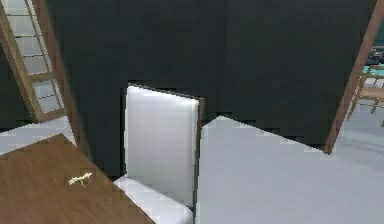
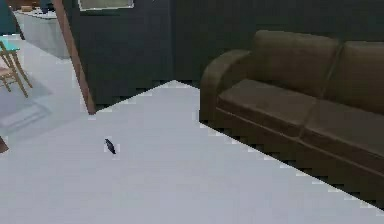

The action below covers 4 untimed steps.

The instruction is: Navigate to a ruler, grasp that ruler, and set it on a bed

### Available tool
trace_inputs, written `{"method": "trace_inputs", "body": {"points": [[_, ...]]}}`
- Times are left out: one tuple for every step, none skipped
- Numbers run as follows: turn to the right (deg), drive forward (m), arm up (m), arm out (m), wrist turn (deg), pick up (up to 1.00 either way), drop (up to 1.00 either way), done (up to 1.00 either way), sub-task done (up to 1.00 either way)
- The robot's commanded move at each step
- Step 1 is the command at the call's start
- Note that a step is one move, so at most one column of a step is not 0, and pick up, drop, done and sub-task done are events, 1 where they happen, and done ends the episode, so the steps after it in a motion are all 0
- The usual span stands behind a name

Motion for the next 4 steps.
{"method": "trace_inputs", "body": {"points": [[-45.0,0.0,0.0,0.0,0.0,0.0,0.0,0.0,0.0],[-45.0,0.0,0.0,0.0,0.0,0.0,0.0,0.0,0.0],[-30.0,0.0,0.0,0.0,0.0,0.0,0.0,0.0,0.0],[0.0,0.05,0.0,0.0,0.0,0.0,0.0,0.0,0.0]]}}
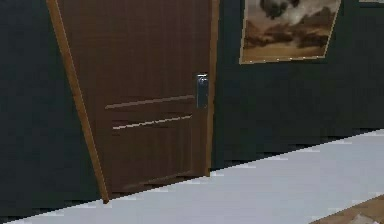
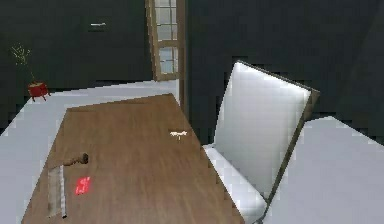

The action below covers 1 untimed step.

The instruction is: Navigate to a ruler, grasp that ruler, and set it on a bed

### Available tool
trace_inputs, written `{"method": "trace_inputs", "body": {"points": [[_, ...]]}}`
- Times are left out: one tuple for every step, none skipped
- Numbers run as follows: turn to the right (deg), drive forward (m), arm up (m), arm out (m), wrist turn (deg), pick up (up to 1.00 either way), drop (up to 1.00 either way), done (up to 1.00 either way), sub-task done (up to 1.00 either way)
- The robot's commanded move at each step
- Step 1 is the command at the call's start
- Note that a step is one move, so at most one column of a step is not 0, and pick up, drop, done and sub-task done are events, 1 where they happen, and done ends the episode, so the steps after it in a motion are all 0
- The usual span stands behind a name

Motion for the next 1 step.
{"method": "trace_inputs", "body": {"points": [[-36.0,0.0,0.0,0.0,0.0,0.0,0.0,0.0,0.0]]}}
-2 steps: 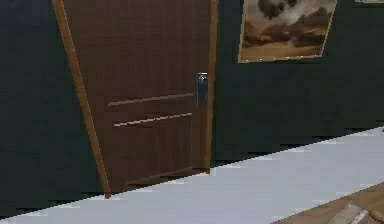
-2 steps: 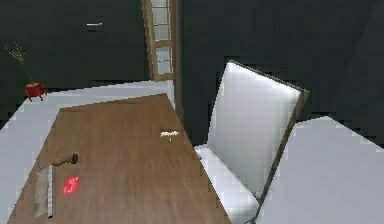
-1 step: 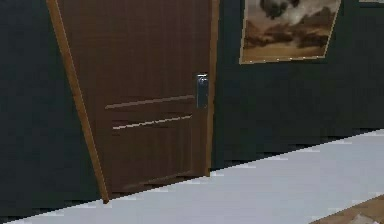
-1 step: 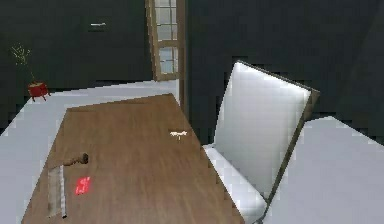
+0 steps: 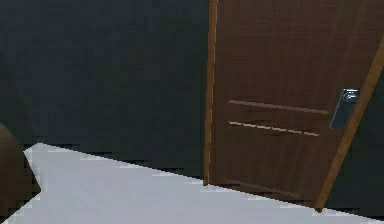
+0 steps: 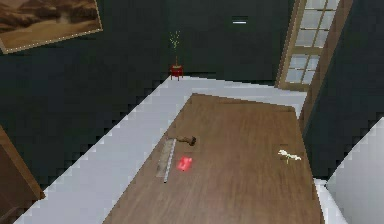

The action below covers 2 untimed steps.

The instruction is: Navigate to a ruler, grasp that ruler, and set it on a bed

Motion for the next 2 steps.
{"method": "trace_inputs", "body": {"points": [[0.0,0.0,0.5,0.0,0.0,0.0,0.0,0.0,0.0],[0.0,0.0,0.32,0.0,0.0,0.0,0.0,0.0,0.0]]}}
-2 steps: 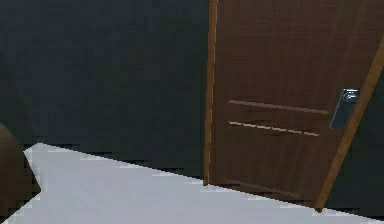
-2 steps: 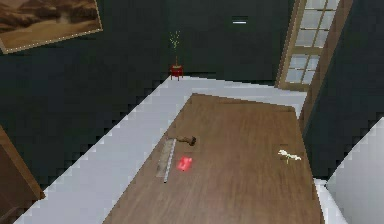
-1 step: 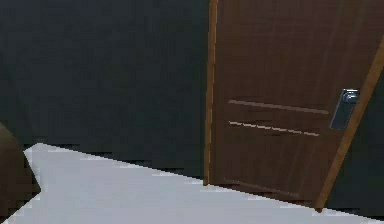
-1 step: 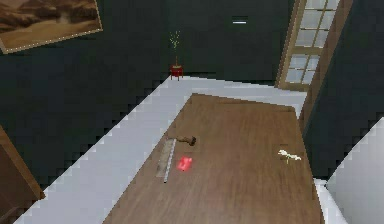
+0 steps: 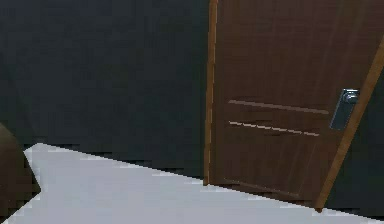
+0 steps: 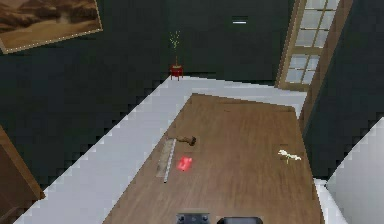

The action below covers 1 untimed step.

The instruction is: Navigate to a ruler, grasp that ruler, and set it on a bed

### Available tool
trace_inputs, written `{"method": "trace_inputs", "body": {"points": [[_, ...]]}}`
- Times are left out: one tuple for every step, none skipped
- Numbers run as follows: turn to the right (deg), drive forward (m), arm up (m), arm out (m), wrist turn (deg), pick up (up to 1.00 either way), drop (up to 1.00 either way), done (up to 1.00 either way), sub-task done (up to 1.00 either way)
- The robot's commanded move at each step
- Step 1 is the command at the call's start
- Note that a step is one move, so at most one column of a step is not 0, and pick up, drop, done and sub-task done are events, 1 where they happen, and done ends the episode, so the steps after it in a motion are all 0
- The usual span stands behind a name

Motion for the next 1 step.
{"method": "trace_inputs", "body": {"points": [[0.0,0.0,0.0,0.28,0.0,0.0,0.0,0.0,0.0]]}}
